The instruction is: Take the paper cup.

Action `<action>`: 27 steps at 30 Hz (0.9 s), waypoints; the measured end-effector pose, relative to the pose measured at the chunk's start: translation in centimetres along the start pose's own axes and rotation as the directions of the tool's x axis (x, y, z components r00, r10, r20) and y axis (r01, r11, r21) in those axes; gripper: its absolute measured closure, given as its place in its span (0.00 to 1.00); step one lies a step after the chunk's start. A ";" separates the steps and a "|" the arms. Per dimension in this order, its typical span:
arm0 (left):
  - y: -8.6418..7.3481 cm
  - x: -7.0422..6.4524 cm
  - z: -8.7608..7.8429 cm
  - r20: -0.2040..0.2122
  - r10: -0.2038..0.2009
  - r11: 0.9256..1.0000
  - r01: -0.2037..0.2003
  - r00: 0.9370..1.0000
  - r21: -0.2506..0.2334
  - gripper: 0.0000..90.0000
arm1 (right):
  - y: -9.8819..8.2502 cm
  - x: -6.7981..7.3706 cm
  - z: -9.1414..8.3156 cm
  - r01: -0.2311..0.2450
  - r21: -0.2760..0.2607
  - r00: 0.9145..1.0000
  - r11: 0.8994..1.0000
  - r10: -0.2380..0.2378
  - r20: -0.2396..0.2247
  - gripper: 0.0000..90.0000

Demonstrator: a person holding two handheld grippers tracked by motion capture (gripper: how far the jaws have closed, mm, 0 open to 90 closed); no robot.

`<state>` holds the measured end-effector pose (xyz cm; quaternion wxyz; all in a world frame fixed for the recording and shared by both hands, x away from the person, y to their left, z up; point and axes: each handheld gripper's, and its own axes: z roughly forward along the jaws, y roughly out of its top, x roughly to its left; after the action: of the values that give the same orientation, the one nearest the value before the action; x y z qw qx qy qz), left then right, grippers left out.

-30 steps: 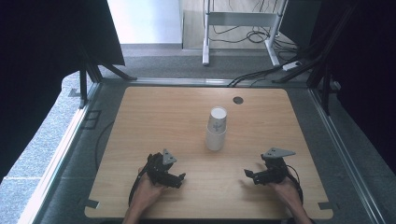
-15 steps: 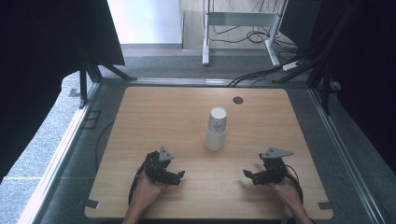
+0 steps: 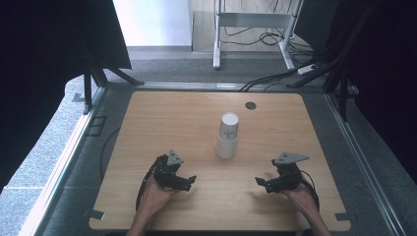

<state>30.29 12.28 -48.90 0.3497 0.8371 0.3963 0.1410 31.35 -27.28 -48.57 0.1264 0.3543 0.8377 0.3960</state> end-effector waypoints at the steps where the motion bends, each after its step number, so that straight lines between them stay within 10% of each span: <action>1: 0.0 0.0 0.0 0.000 0.000 1.000 0.000 1.000 0.000 0.00 | 0.0 0.0 0.0 0.000 0.000 1.000 1.000 0.000 0.000 0.00; 27: 4.1 0.0 1.3 0.079 0.078 0.997 -0.076 0.994 -0.027 0.00 | 2.9 -0.5 -1.1 -0.030 -0.027 0.999 0.999 0.029 -0.045 0.01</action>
<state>33.28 9.84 -46.99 0.3698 0.8524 0.3477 0.1255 32.59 -26.99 -45.77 0.1067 0.3558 0.8294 0.4173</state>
